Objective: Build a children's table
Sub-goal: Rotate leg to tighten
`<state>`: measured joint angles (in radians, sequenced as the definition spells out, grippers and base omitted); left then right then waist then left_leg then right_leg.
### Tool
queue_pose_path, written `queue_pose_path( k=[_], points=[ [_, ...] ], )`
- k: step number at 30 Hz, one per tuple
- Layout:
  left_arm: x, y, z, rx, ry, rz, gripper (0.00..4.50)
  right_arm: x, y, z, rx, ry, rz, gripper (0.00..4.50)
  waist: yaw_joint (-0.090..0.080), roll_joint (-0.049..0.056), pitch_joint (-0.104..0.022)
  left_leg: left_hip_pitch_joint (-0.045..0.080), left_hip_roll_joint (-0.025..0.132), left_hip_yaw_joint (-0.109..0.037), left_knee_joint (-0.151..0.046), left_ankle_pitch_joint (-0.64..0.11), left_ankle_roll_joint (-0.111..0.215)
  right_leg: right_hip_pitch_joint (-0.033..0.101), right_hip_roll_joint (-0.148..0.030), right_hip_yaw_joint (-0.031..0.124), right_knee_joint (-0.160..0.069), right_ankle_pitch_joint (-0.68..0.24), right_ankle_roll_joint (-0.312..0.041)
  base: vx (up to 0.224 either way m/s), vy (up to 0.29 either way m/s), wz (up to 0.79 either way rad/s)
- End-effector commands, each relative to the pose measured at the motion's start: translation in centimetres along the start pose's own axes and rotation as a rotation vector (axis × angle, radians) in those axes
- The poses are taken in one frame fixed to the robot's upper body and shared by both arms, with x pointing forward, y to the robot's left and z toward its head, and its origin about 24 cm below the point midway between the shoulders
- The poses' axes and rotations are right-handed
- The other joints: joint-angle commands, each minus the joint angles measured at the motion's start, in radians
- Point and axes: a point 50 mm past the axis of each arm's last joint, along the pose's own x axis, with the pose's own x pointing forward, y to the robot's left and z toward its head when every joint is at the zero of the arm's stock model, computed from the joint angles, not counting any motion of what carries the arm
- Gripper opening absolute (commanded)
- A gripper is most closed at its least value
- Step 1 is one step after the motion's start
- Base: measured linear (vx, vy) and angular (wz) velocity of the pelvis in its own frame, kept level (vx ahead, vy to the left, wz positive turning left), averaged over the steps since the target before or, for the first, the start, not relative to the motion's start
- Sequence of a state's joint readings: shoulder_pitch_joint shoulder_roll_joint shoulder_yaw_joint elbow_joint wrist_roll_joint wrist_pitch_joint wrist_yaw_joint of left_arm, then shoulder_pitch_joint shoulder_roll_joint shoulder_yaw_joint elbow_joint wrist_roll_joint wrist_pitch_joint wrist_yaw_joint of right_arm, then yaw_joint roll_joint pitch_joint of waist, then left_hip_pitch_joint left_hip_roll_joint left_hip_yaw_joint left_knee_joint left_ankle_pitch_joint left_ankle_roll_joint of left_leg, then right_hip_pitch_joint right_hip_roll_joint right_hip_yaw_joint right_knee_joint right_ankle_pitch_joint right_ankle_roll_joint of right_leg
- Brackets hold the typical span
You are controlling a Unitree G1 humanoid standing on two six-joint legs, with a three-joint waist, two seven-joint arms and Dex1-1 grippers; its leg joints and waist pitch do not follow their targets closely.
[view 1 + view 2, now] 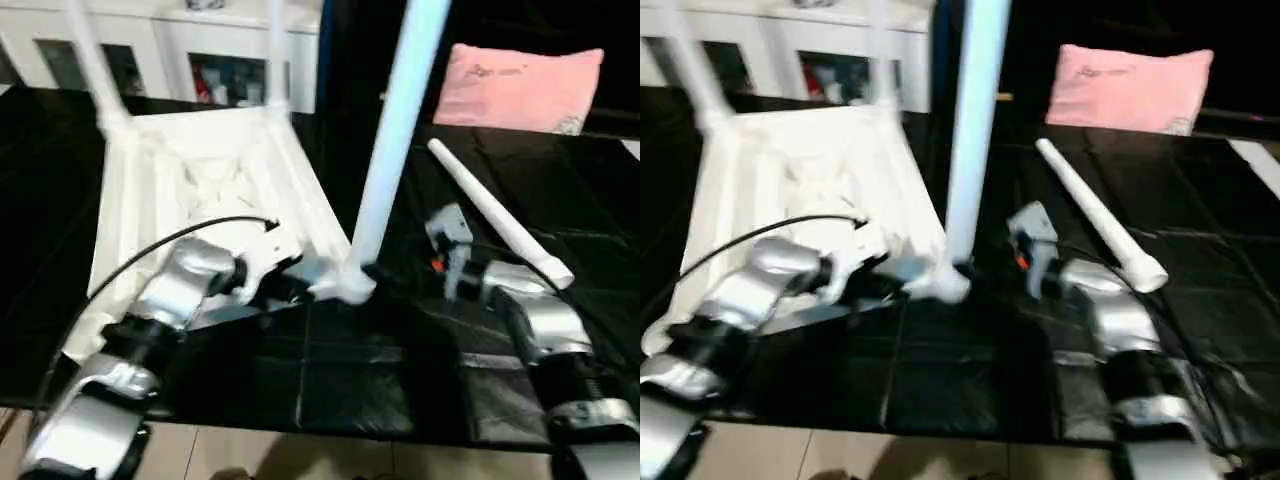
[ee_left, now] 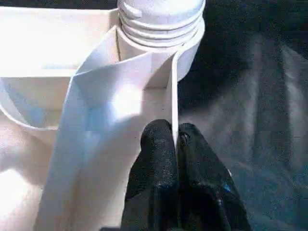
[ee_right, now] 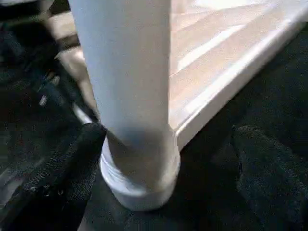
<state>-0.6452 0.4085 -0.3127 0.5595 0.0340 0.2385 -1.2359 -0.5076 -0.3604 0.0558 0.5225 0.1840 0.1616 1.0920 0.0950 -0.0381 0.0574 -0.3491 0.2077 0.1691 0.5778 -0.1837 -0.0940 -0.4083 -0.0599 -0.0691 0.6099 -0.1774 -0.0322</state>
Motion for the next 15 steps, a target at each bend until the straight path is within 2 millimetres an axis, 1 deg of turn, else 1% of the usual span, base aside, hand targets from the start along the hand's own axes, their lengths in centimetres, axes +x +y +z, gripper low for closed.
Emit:
queue_pose_path(
  k=[1, 2, 4, 5, 6, 8, 9, 13, 14, 15],
  points=[
    [0.7, -0.9, 1.0, 0.081, -0.01, -0.121, 0.0, -0.3, 0.6, 0.3, -0.064, 0.037, 0.118, 4.44, -0.002, 0.009, -0.069, 0.002, 0.023, 0.004, -0.056, -0.149, 0.058, 0.064, -0.071, 0.049, -0.067, -0.141, -0.218, 0.0, 0.0, 0.0],
    [0.5, -1.1, 0.8, 0.101, 0.007, -0.158, 0.0, -0.4, 0.9, 0.4, -0.088, 0.065, 0.195, 4.44, 0.001, 0.011, -0.068, 0.002, 0.024, 0.004, -0.056, -0.157, 0.061, 0.064, -0.071, 0.047, -0.068, -0.146, -0.219, 0.0, 0.0, 0.0],
    [0.4, -1.4, 0.6, 0.121, 0.023, -0.205, 0.0, -0.3, 1.1, 0.6, -0.117, 0.075, 0.27, 4.44, 0.005, 0.011, -0.068, 0.001, 0.024, 0.004, -0.055, -0.165, 0.064, 0.064, -0.072, 0.047, -0.068, -0.156, -0.219, 0.0, 0.0, 0.0],
    [0.4, -1.5, 0.6, 0.124, 0.025, -0.214, 0.0, -0.2, 1.1, 0.7, -0.124, 0.076, 0.282, 4.44, 0.006, 0.011, -0.068, 0.001, 0.025, 0.004, -0.055, -0.168, 0.063, 0.064, -0.074, 0.047, -0.068, -0.164, -0.218, 0.0, 0.0, 0.0],
    [0.4, -1.5, 0.5, 0.127, 0.028, -0.222, 0.0, -0.2, 1.2, 0.8, -0.131, 0.077, 0.293, 4.44, 0.009, 0.011, -0.068, 0.003, 0.026, 0.004, -0.055, -0.171, 0.058, 0.061, -0.074, 0.047, -0.069, -0.182, -0.215, 0.0, 0.0, 0.0],
    [0.4, -1.7, 0.5, 0.142, 0.033, -0.244, 0.0, 0.1, 1.2, 0.8, -0.147, 0.091, 0.318, 4.44, 0.012, 0.013, -0.068, 0.005, 0.028, 0.003, -0.057, -0.178, 0.049, 0.059, -0.074, 0.047, -0.069, -0.189, -0.221, 0.0, 0.0, 0.0],
    [0.4, -1.8, 0.5, 0.152, 0.036, -0.257, 0.0, 0.3, 1.1, 0.8, -0.155, 0.098, 0.336, 4.44, 0.014, 0.013, -0.069, 0.009, 0.028, 0.004, -0.055, -0.185, 0.043, 0.056, -0.073, 0.048, -0.067, -0.186, -0.225, 0.0, 0.0, 0.0],
    [0.5, -2.0, 0.6, 0.168, 0.036, -0.289, 0.0, 0.8, 1.1, 0.9, -0.172, 0.115, 0.368, 4.44, 0.017, 0.013, -0.068, 0.009, 0.029, 0.003, -0.057, -0.195, 0.035, 0.056, -0.073, 0.048, -0.064, -0.176, -0.233, 0.0, 0.0, 0.0],
    [0.6, -2.1, 0.7, 0.173, 0.038, -0.298, 0.0, 0.9, 1.1, 0.9, -0.167, 0.122, 0.382, 4.28, 0.016, 0.012, -0.069, 0.005, 0.028, 0.003, -0.057, -0.192, 0.036, 0.059, -0.074, 0.047, -0.063, -0.173, -0.233, 0.0, 0.0, 0.0],
    [0.6, -2.1, 0.7, 0.177, 0.04, -0.303, 0.0, 0.9, 1.1, 0.9, -0.164, 0.125, 0.392, 4.18, 0.017, 0.012, -0.069, 0.006, 0.028, 0.003, -0.056, -0.188, 0.037, 0.059, -0.073, 0.048, -0.064, -0.17, -0.231, 0.0, 0.0, 0.0]
  ],
)
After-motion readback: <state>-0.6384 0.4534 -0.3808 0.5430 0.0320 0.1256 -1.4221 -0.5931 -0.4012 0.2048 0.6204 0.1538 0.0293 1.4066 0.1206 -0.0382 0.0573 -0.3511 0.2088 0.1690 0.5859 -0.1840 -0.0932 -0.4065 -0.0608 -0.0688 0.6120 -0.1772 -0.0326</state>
